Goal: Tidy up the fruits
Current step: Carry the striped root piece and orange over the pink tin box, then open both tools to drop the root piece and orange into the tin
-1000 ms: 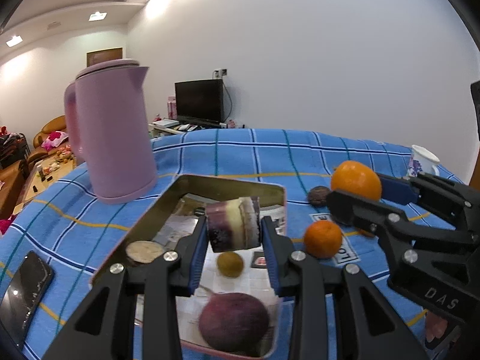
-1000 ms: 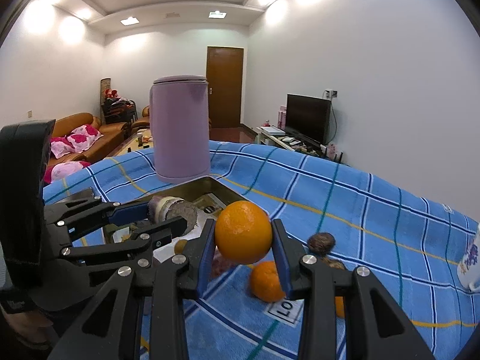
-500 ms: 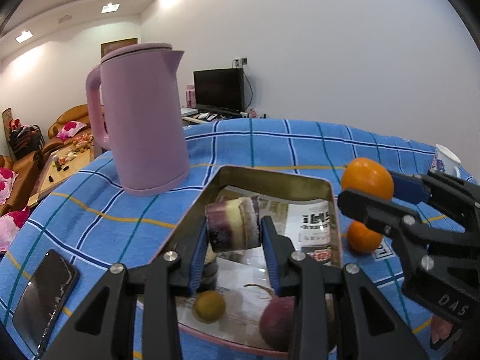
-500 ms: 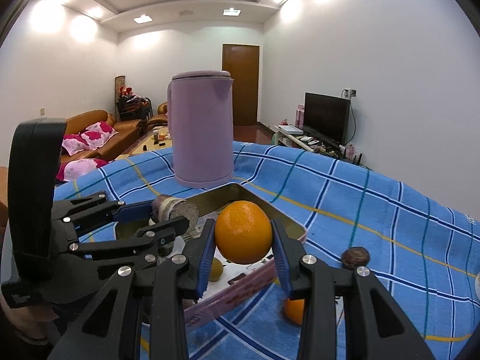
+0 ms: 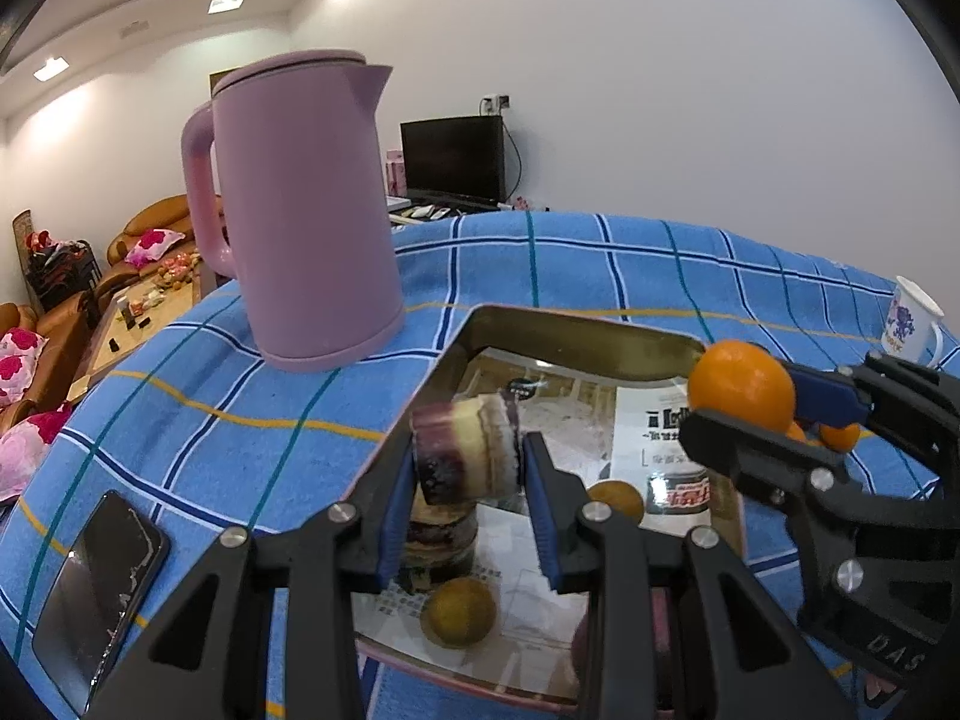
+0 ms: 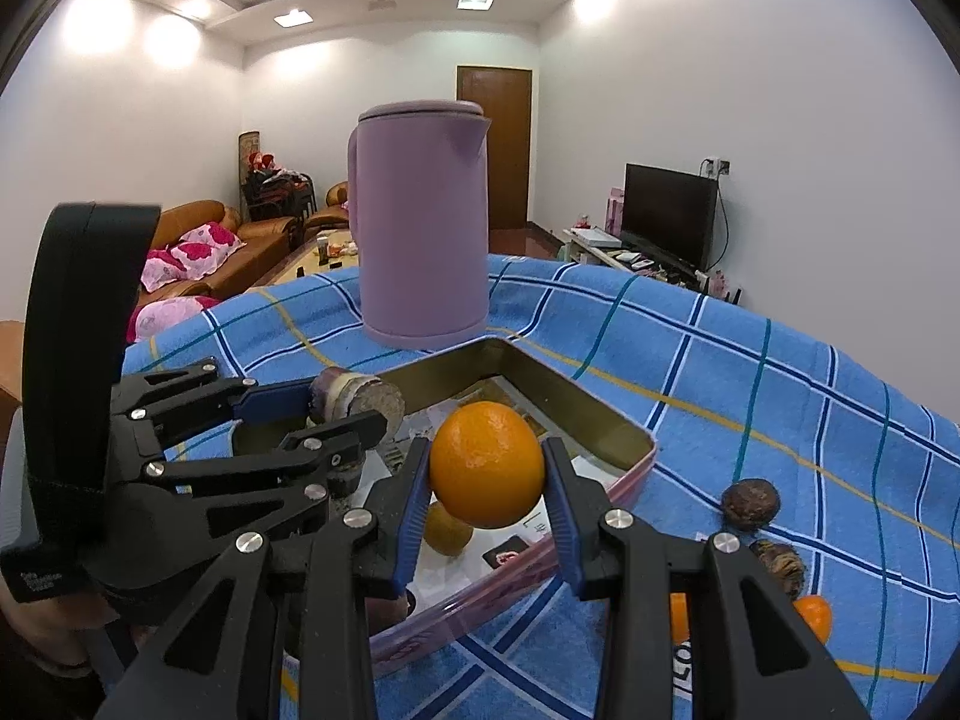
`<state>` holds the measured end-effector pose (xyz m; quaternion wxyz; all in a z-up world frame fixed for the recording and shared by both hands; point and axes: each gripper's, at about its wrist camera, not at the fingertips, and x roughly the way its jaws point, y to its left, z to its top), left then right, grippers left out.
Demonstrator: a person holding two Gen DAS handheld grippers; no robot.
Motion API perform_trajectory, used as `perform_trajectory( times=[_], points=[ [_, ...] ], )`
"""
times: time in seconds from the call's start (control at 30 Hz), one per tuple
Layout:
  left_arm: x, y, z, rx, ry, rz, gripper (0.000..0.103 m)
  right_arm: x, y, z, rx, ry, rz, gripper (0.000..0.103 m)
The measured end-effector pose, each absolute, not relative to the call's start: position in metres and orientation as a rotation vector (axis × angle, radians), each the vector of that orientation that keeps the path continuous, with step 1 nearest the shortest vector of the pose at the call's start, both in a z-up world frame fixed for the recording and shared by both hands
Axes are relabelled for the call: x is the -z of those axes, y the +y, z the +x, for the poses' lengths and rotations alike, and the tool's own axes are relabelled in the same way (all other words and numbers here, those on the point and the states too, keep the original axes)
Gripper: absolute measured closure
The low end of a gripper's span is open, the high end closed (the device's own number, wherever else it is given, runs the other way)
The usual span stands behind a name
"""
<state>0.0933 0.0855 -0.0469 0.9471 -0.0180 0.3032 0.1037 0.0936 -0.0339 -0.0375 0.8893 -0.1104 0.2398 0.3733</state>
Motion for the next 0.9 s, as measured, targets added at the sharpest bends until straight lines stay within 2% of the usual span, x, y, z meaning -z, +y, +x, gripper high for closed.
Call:
perform_trajectory(
  times=[0.73, 0.87, 0.9],
  points=[
    [0.050, 0.086, 0.098, -0.187, 0.642, -0.013, 0.067, 0.052, -0.023, 0.094, -0.819, 0.564, -0.269, 0.064],
    [0.047, 0.088, 0.096, -0.185, 0.633, -0.024, 0.064, 0.050, -0.025, 0.094, -0.817, 0.546, -0.262, 0.056],
    [0.046, 0.089, 0.094, -0.188, 0.630, -0.027, 0.059, 0.050, -0.026, 0.094, -0.819, 0.543, -0.257, 0.054]
  ],
)
